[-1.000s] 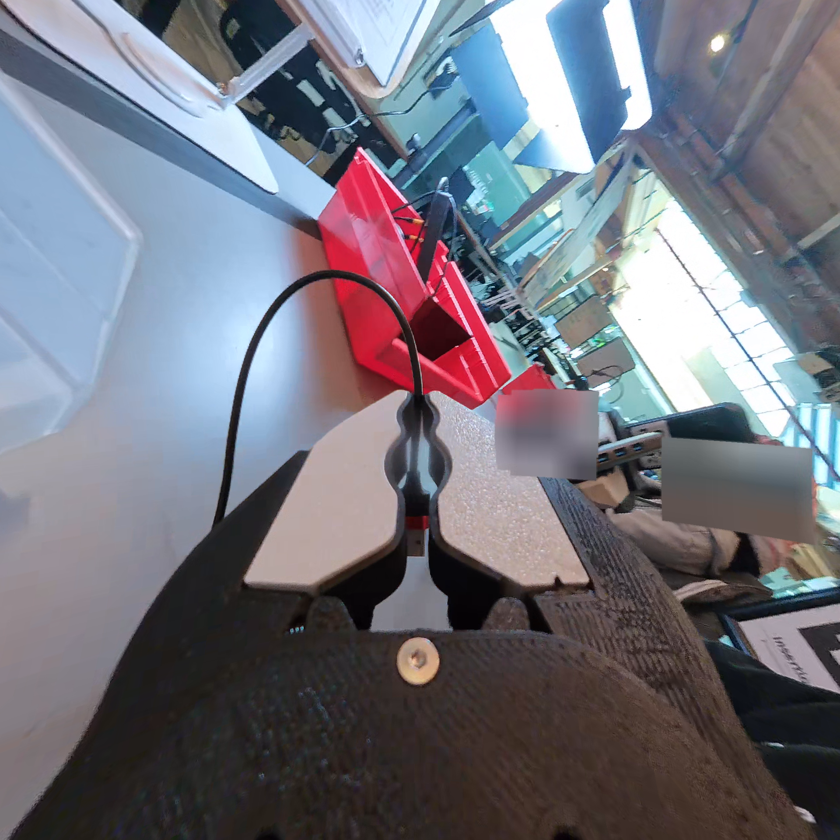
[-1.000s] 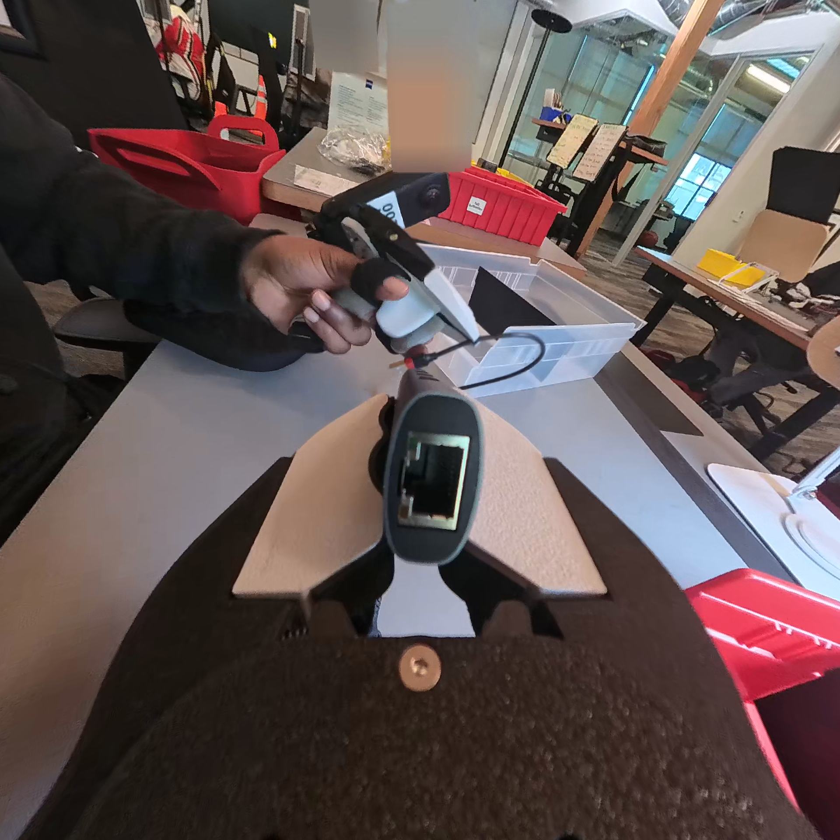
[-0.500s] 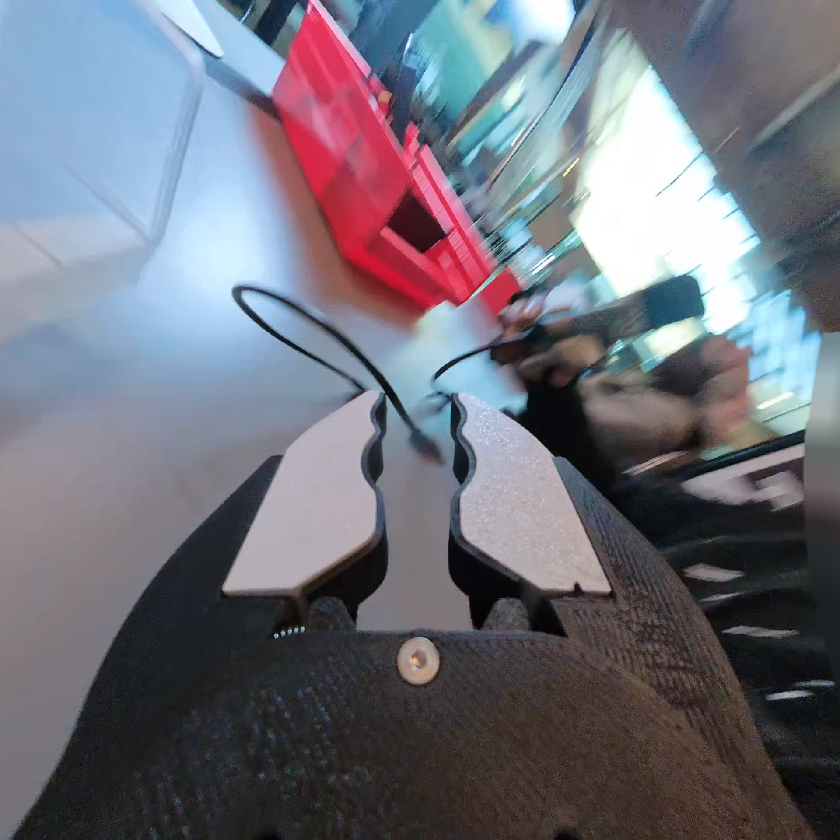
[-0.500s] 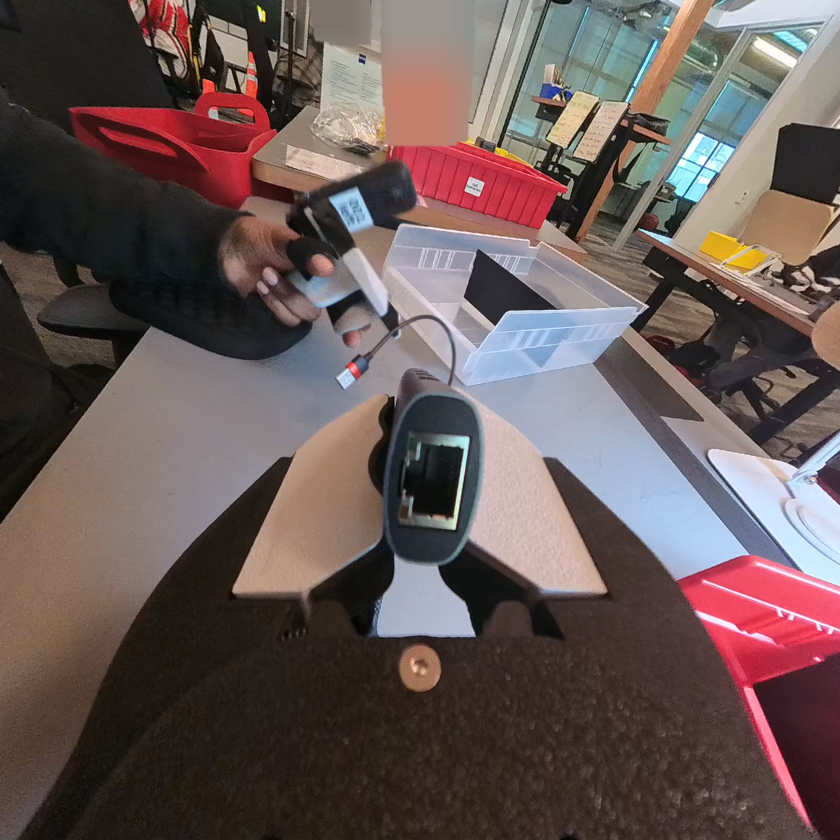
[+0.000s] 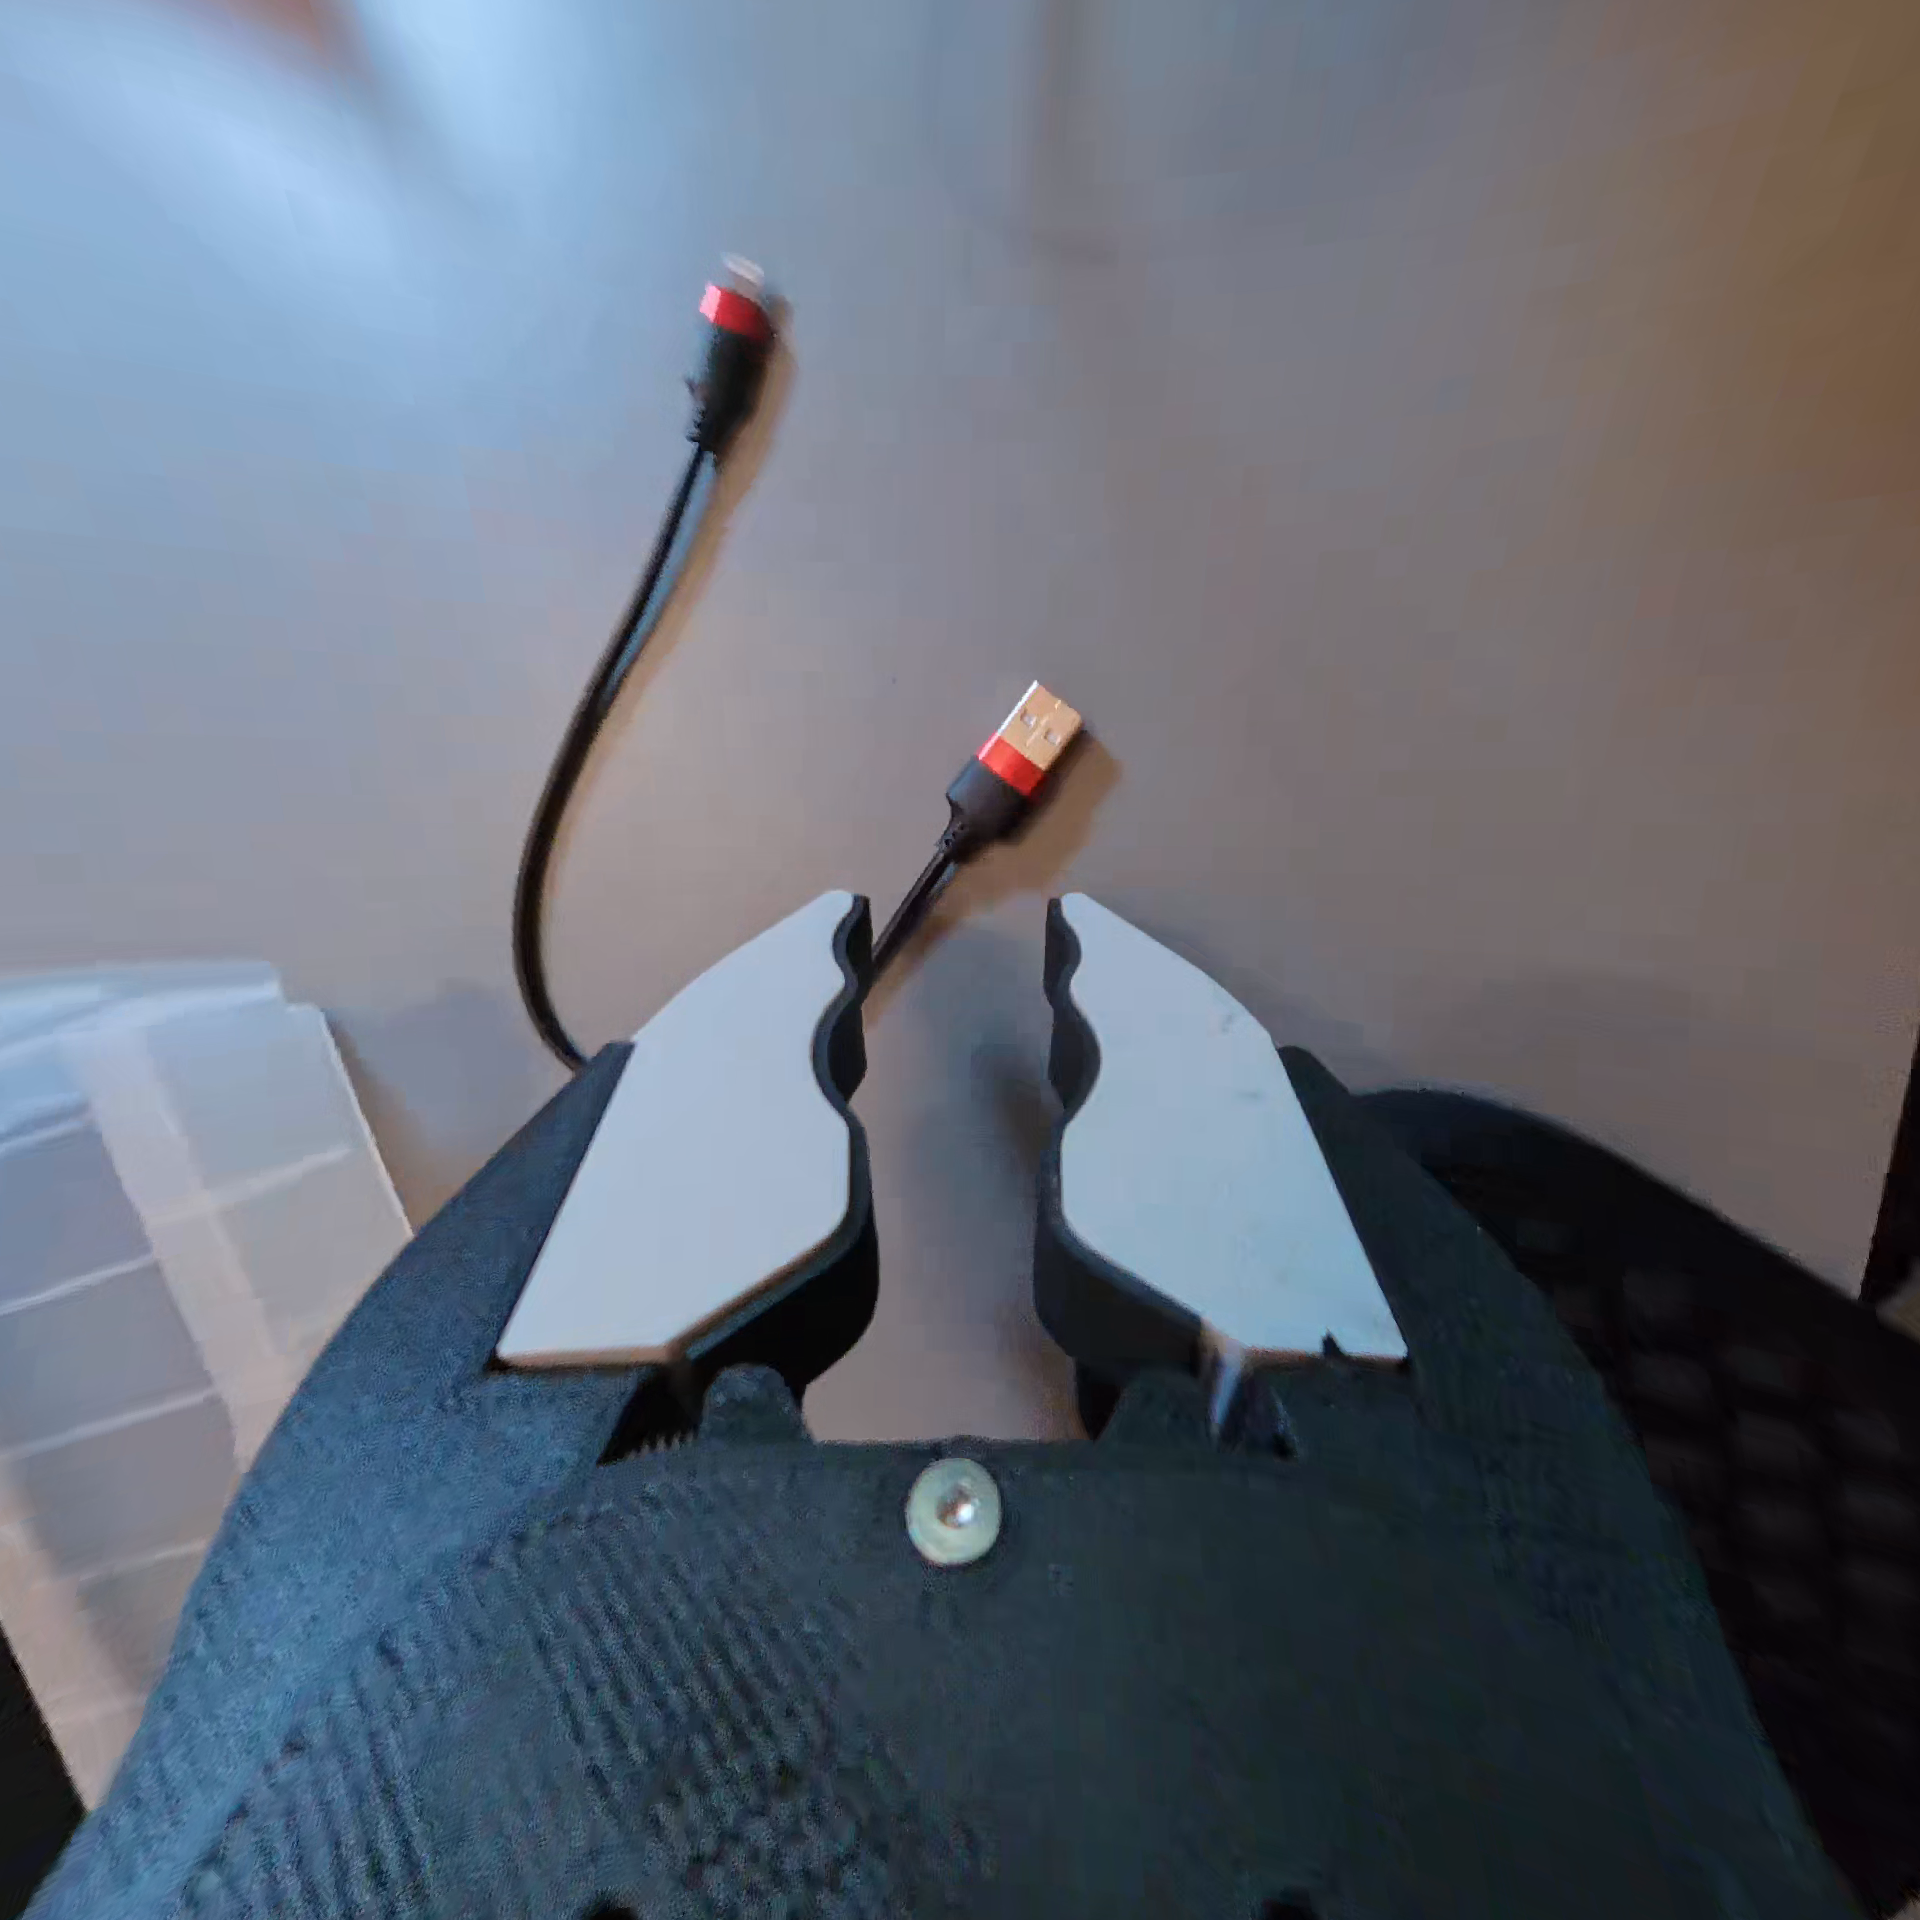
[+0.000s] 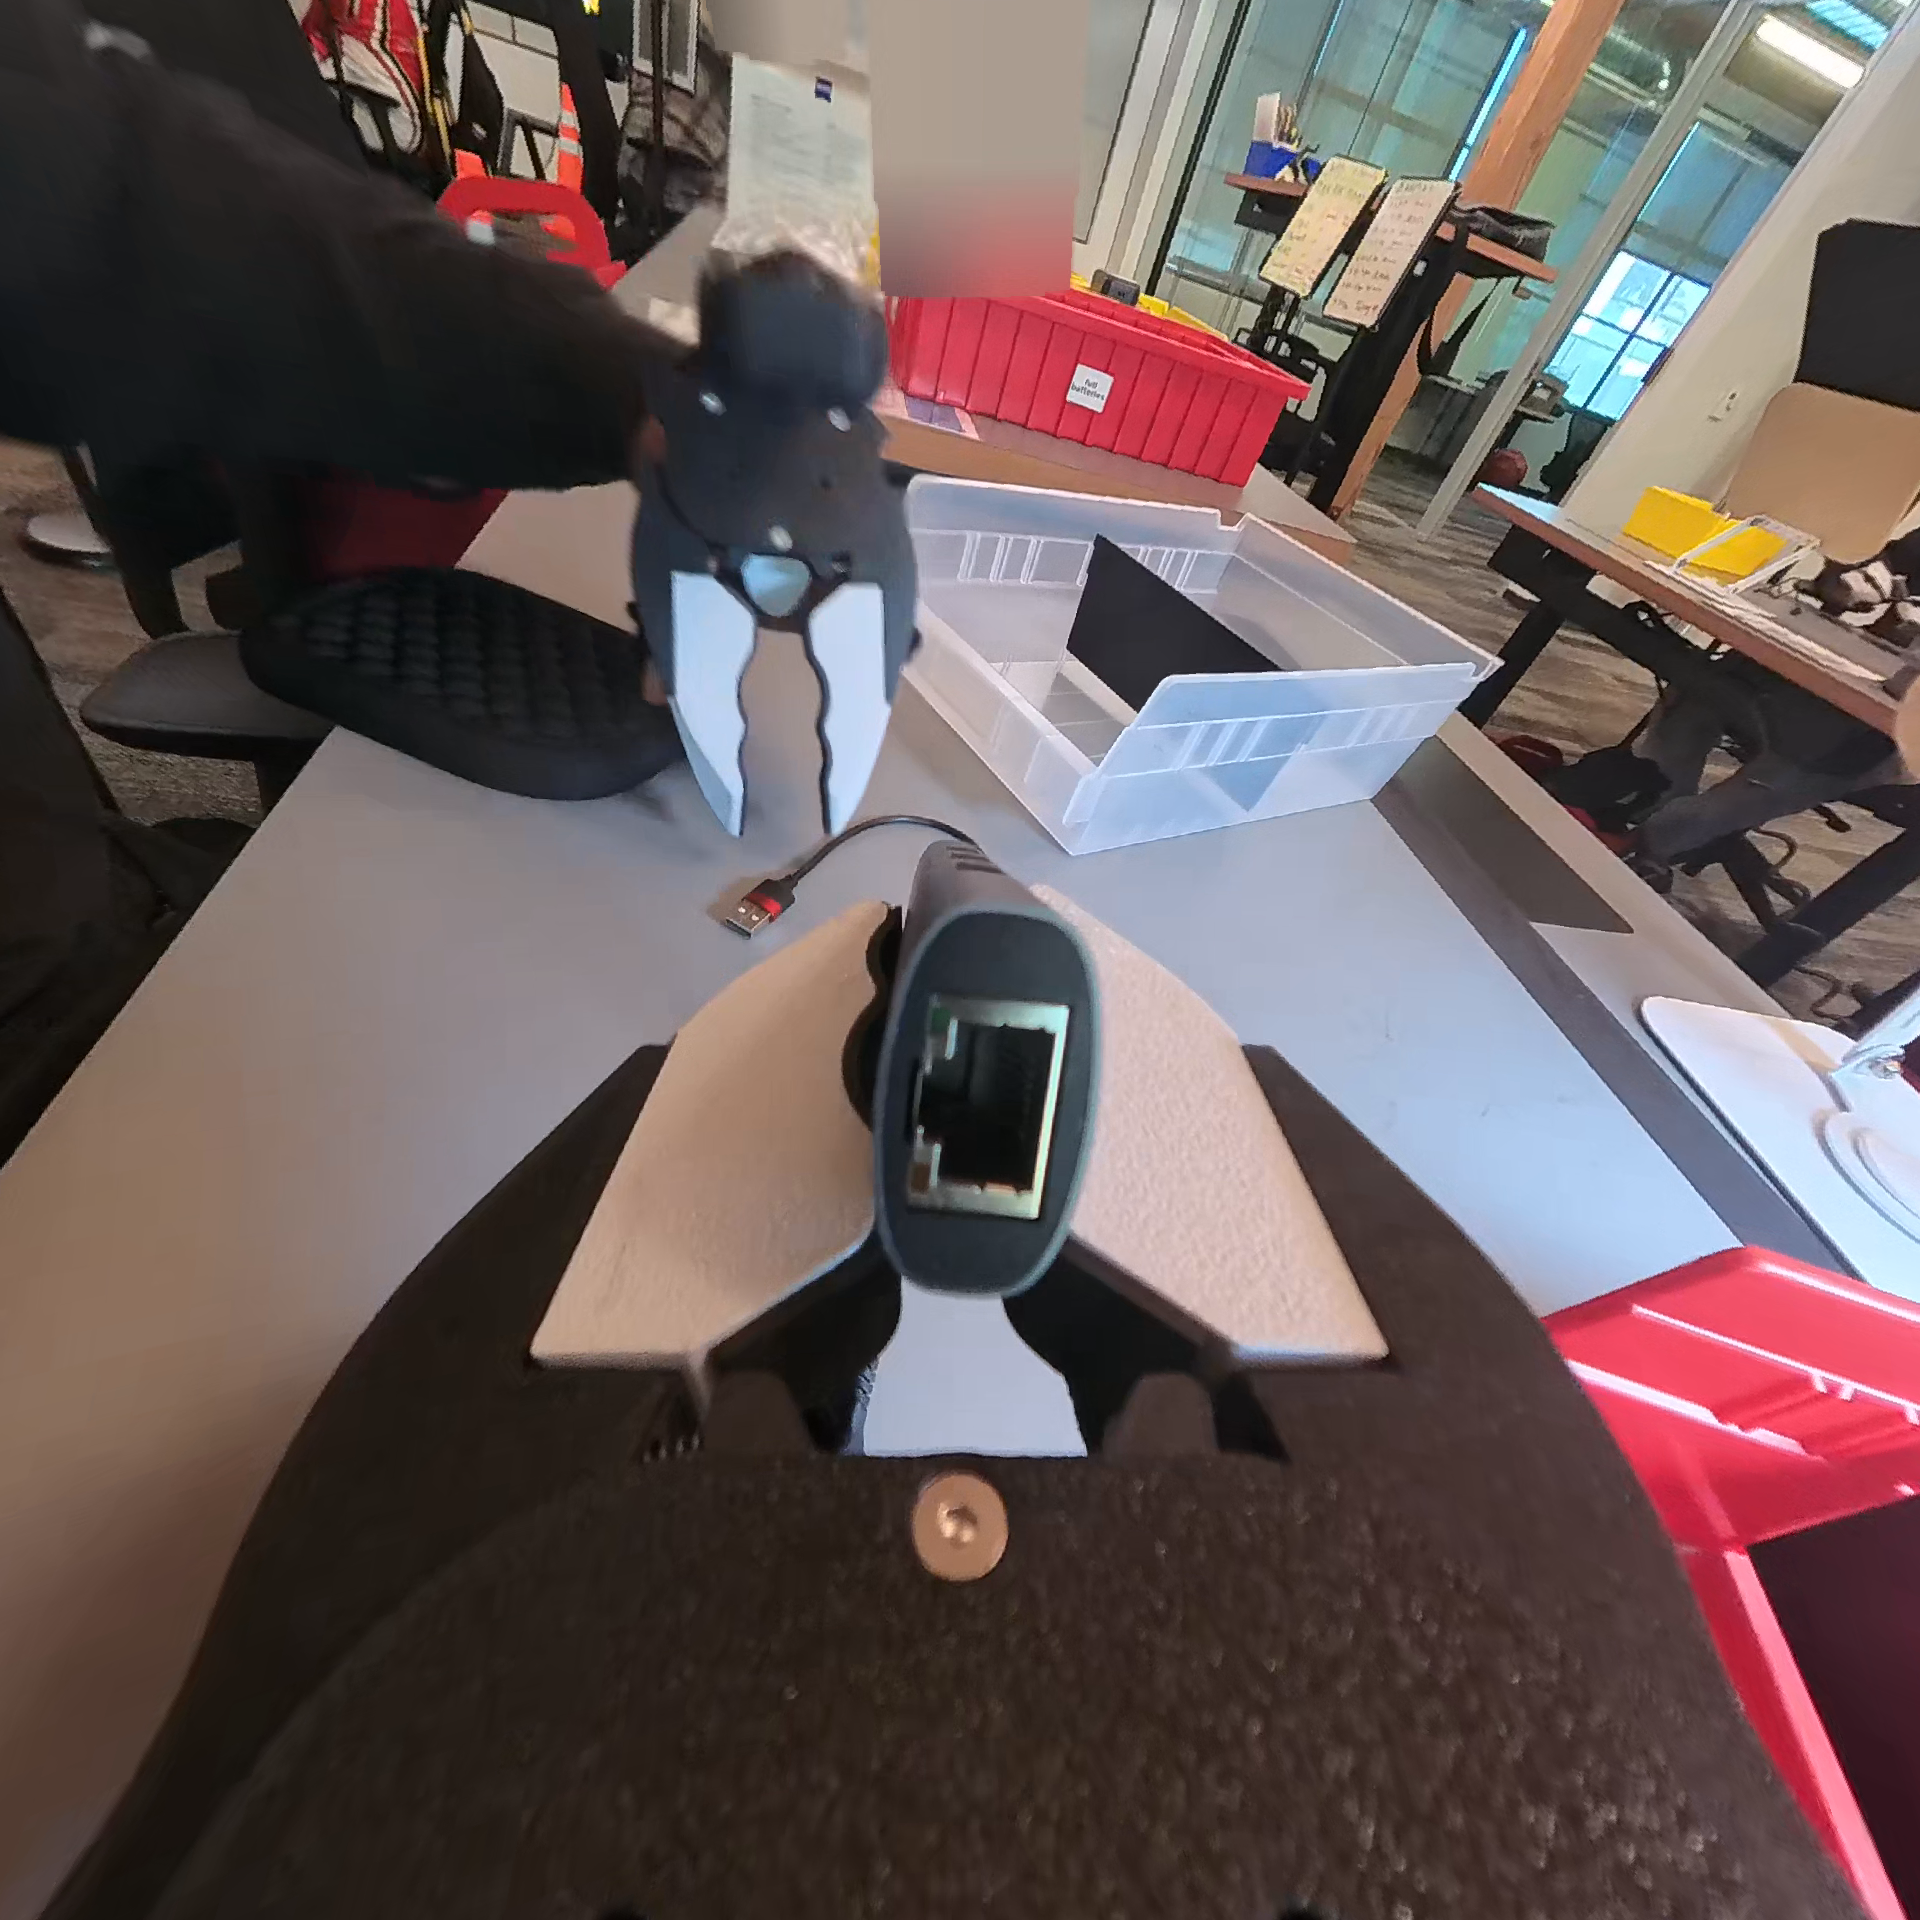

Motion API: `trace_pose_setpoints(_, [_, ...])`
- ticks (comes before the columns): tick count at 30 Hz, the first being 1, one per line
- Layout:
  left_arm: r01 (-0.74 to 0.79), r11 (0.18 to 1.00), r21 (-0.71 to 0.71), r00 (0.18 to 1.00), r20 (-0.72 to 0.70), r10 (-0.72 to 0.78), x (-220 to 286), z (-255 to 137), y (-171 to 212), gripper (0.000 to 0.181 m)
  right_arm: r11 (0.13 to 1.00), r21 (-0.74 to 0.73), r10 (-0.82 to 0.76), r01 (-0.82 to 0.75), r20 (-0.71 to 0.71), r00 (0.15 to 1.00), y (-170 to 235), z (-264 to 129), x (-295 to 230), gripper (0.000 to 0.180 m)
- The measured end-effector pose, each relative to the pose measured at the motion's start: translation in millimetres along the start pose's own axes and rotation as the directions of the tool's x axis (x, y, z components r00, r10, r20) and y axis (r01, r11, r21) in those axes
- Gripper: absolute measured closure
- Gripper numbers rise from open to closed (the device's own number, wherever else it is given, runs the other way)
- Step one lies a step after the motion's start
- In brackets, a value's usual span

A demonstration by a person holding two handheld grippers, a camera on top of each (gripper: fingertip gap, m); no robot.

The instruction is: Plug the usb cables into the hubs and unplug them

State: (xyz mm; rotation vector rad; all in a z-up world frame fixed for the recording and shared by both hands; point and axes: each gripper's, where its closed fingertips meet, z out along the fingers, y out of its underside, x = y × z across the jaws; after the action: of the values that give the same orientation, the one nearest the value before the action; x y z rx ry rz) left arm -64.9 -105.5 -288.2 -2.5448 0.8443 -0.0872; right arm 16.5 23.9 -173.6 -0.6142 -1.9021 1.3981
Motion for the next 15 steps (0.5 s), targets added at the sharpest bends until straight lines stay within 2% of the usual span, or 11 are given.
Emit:
trace_pose_setpoints(4, [-0.134, 0.984, -0.116, 0.986, -0.112, 0.121, -2, 14, 4, 0.149, 1.000, -0.011, -0.004, 0.004, 0.004, 1.000, 2, 1, -1, 0.162])
trace_pose_setpoints(8, [-0.180, 0.978, -0.105, 0.965, -0.210, 0.155, 4, 20, -5, 0.162, 1.000, -0.016, 0.001, -0.001, 0.007, 1.000, 4, 0, -1, 0.162])
trace_pose_setpoints(9, [-0.176, 0.980, -0.091, 0.966, -0.207, 0.154, 4, 22, -9, 0.168, 1.000, -0.018, 0.003, -0.002, 0.008, 1.000, 5, 0, -1, 0.162])
trace_pose_setpoints(11, [-0.139, 0.989, -0.059, 0.972, -0.199, 0.124, 3, 26, -17, 0.168, 1.000, -0.024, 0.004, -0.004, 0.011, 1.000, 7, 1, 0, 0.162])
trace_pose_setpoints(15, [0.023, 0.999, 0.042, 0.988, -0.154, -0.016, 0, 33, -38, 0.168, 0.998, -0.051, -0.027, 0.027, -0.006, 1.000, 13, 0, 2, 0.161])
